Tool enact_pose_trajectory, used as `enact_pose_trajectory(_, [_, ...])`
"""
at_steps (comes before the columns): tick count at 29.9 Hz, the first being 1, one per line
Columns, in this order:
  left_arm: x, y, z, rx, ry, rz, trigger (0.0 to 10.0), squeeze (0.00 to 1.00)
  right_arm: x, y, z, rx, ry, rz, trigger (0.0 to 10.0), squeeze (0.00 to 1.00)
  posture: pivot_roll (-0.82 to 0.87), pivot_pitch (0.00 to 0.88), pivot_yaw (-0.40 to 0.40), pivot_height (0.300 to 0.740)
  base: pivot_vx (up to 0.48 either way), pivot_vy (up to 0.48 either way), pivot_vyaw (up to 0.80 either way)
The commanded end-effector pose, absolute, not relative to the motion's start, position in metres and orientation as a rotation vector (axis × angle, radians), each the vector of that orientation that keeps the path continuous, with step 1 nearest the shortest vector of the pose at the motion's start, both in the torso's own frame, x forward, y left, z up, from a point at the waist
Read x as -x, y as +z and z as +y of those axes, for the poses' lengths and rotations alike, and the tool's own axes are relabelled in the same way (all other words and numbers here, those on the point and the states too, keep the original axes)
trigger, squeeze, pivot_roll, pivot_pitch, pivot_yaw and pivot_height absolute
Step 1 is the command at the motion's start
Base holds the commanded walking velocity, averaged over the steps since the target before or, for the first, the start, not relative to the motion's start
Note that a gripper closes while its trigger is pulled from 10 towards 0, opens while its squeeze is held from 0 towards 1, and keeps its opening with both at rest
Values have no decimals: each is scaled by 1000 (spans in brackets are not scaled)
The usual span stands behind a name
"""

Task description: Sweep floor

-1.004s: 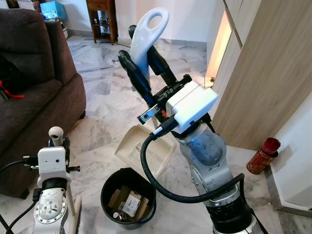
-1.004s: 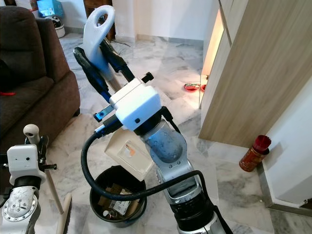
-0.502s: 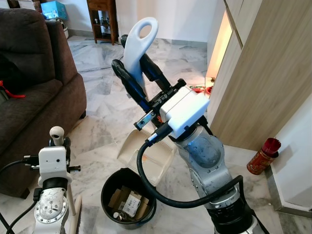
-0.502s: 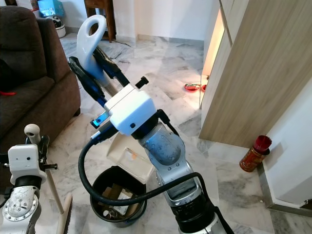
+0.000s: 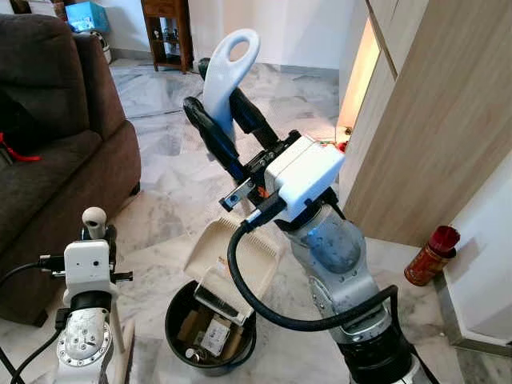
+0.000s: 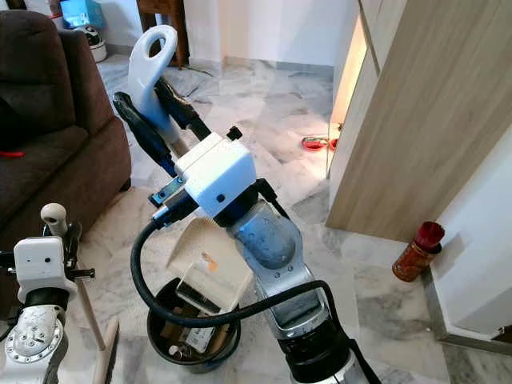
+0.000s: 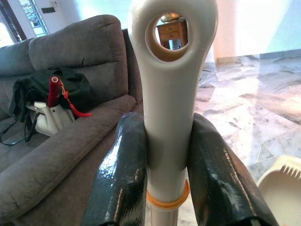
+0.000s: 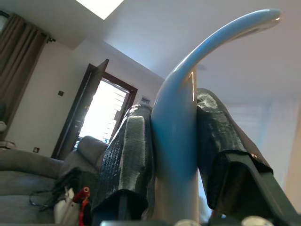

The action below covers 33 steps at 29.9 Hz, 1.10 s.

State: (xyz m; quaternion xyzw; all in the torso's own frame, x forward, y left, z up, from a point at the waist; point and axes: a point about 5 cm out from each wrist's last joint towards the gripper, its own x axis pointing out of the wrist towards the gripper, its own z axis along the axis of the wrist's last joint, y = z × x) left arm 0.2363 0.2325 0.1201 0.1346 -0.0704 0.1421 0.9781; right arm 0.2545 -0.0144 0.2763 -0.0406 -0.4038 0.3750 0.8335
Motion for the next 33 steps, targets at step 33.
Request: enact_pose_trajectory(33, [-241,121,219,-234,231,-166,10000,0,-289,222,-128,374,107,-671,10000,0,30,0,-20,740,0,0,0])
